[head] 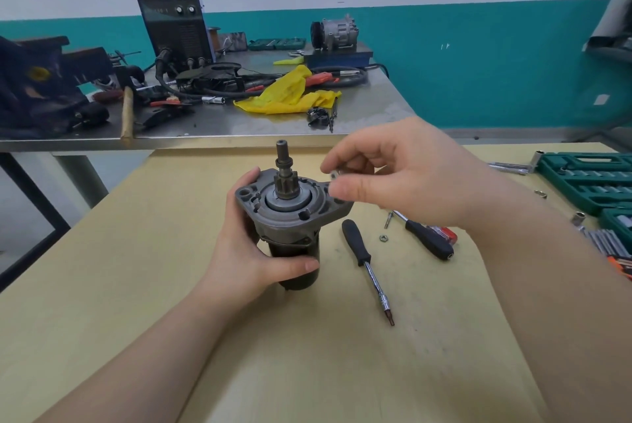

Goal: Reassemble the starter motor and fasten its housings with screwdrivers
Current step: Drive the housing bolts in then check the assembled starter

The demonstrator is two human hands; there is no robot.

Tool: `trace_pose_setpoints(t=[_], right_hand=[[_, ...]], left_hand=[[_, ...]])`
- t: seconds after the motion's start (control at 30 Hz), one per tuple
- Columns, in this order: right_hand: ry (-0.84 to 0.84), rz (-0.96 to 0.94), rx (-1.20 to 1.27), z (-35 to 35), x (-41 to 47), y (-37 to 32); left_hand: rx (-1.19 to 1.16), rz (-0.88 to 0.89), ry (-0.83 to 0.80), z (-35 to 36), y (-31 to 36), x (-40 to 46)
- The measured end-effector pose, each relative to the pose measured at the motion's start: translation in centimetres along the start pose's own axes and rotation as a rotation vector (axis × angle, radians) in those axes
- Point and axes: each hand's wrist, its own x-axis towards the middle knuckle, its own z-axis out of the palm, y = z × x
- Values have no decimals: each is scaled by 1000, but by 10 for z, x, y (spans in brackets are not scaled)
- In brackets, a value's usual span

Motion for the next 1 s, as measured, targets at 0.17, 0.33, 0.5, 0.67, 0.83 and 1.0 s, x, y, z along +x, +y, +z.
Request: trace_pose_setpoints(t=[0.17,0.33,0.5,0.67,0.83,1.0], right_hand=[[55,-121,-52,17,3,-3],[133,-161,-20,33,5,-3],[97,-119,14,34,3,-3],[18,-95,7,31,1,-8],[5,-109,0,31,0,-10],[-8,-137,-39,30,0,-11]], left_hand=[[-13,-14,7,0,1,-1],[-12,-5,9,1,1,-2],[0,15,2,1,2,-4],[12,17,0,1,5,-4],[8,12,5,1,8,-6],[3,24,2,-1,8,-6]])
